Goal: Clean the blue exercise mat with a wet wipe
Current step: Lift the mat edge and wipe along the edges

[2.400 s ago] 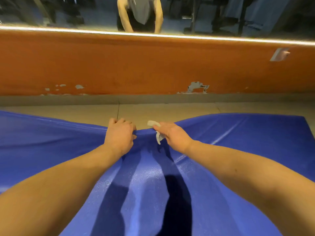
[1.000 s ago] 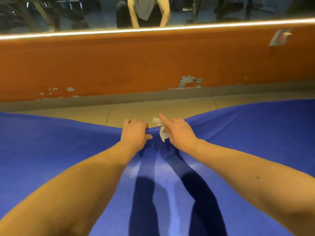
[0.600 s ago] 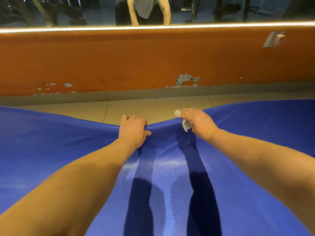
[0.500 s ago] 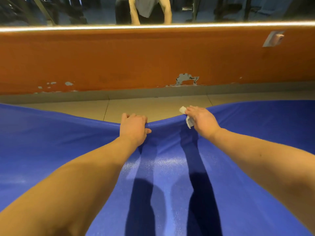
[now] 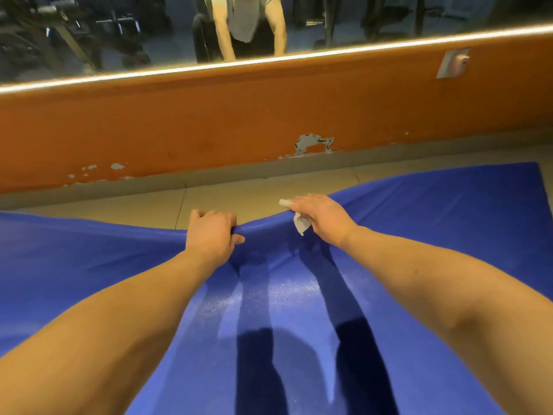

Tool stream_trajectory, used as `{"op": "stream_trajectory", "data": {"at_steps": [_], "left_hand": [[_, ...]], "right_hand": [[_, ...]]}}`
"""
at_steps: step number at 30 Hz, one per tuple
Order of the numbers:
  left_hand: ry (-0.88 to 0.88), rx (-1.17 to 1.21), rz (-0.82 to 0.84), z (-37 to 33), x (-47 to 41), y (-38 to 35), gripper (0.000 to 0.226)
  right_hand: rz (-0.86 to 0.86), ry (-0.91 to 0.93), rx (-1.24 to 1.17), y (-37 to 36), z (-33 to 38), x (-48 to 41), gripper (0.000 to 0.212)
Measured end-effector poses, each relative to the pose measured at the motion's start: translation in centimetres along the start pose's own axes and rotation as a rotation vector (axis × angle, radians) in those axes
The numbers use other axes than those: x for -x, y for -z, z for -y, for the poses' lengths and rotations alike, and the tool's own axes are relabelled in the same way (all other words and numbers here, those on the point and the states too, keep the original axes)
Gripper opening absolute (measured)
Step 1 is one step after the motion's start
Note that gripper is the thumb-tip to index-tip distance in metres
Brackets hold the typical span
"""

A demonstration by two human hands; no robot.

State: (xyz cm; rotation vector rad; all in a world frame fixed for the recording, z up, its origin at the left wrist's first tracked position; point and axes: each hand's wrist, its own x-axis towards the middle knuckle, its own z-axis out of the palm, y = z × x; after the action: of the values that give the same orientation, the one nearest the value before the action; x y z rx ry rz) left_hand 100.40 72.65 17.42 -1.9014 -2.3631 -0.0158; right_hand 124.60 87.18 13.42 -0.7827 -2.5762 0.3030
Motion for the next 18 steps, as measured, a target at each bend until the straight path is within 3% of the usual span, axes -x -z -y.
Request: {"op": "stream_trajectory", "data": {"at_steps": [8,14,18], "left_hand": [[-0.034,-0.014,-0.021,-0.2,-1.2,1.1,0.032],[-0.097,-0.134,-0.011,2.3,-1.7,1.2,0.021],[-0.218,0.053,0.080,0.2,-3.0,0.8,0.026]], "right_hand": [[0.098,-0.064,0.012,3.1,-0.3,0.6,0.050],[-0.023,-0.127,0.089,2.9,3.7,1.0,0.040],[-0.049,-0.161,0.064,2.0,6.1,0.3,0.032]]}}
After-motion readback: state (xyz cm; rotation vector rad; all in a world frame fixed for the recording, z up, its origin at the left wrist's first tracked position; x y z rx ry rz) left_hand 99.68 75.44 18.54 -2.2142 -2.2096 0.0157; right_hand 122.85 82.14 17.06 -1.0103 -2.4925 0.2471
